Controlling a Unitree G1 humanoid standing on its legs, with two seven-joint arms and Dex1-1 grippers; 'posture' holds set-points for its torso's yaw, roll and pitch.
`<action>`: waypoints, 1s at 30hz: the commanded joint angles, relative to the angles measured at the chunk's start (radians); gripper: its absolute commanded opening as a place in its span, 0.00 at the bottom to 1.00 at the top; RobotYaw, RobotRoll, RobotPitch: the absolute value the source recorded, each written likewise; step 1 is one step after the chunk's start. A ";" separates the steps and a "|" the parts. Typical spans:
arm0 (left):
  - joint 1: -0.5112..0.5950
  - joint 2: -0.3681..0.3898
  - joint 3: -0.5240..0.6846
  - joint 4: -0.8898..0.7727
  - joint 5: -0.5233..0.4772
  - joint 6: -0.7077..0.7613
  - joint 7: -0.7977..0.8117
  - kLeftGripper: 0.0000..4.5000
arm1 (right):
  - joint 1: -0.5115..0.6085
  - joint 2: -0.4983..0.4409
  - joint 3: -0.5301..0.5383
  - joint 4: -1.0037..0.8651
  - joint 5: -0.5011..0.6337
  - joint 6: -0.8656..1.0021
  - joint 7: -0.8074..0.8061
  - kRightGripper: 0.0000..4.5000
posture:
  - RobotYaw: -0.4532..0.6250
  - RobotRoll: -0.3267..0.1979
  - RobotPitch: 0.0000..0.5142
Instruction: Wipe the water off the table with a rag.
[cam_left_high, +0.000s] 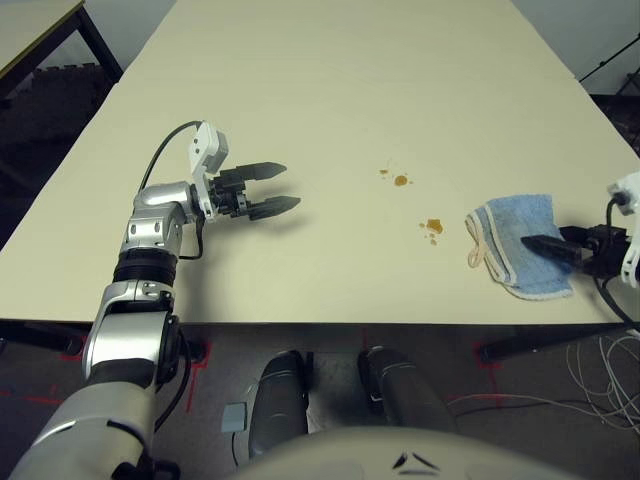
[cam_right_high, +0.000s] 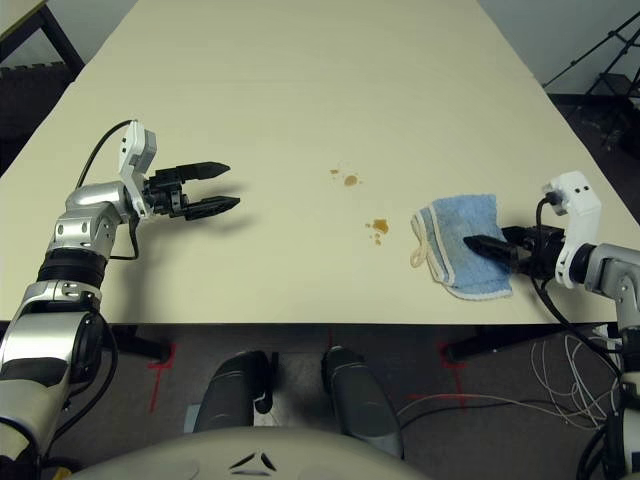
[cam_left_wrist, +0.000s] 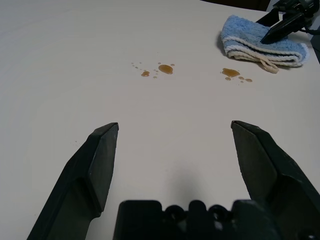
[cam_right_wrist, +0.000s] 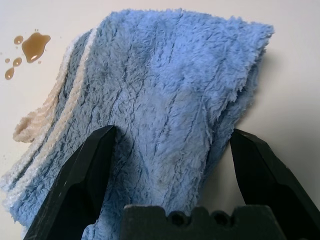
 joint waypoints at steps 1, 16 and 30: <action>-0.007 0.007 -0.006 0.009 0.008 0.002 0.000 1.00 | 0.030 0.036 0.053 -0.010 -0.031 0.004 -0.021 0.91 | 0.11 0.62 0.28; -0.013 0.005 -0.008 0.026 0.016 -0.010 0.003 1.00 | 0.002 0.034 -0.048 -0.078 0.041 0.049 -0.040 0.00 | 0.10 0.62 0.28; -0.033 -0.001 -0.012 0.070 0.029 -0.035 0.002 1.00 | -0.092 0.030 -0.119 -0.215 0.173 0.245 -0.101 0.00 | 0.09 0.62 0.26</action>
